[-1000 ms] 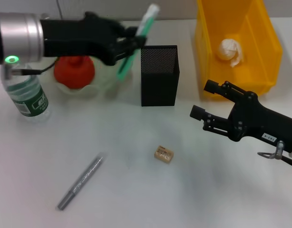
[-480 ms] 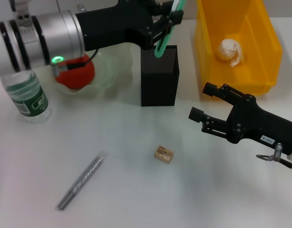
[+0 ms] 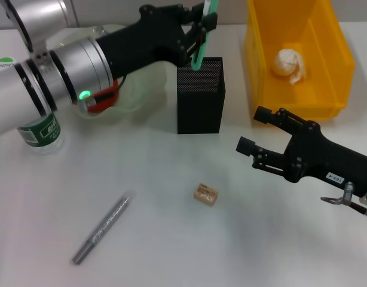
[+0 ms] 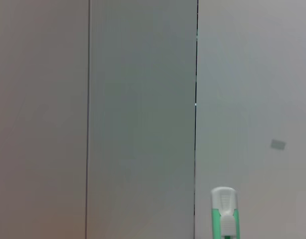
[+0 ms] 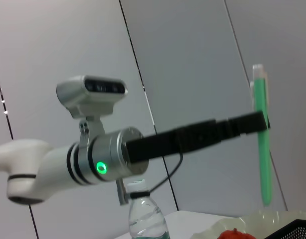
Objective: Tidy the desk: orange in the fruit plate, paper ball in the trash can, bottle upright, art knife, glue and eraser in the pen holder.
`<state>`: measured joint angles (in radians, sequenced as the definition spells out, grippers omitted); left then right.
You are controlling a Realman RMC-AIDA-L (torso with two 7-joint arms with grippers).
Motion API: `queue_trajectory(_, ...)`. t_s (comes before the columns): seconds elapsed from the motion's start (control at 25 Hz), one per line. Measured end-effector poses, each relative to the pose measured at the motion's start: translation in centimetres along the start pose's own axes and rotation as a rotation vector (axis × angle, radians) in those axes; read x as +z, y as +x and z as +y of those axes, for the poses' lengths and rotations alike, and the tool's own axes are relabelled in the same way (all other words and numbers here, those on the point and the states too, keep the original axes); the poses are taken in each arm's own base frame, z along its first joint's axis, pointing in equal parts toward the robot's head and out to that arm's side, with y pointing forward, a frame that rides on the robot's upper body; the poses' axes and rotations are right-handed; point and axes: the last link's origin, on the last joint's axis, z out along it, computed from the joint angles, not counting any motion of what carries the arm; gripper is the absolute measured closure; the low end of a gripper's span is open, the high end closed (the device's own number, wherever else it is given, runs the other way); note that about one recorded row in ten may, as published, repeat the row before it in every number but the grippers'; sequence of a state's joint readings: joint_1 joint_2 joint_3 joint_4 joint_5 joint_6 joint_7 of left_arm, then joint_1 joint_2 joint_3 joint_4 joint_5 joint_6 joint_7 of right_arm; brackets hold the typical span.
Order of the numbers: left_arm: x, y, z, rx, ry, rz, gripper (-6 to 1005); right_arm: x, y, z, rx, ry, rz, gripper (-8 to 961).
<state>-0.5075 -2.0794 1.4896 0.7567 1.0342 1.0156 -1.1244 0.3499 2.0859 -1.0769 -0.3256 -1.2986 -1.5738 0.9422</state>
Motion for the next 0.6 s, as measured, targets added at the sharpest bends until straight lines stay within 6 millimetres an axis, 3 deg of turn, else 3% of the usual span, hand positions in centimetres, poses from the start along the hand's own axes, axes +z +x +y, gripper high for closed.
queue_trajectory(0.32, -0.3, -2.3, 0.7, 0.023, 0.027, -0.002, 798, 0.2, 0.1, 0.1, 0.007, -0.004, 0.001, 112)
queue_trajectory(0.6, -0.6, -3.1, 0.5, 0.026, 0.051, -0.009, 797, 0.3, 0.0, 0.0, 0.005, -0.007, 0.001, 113)
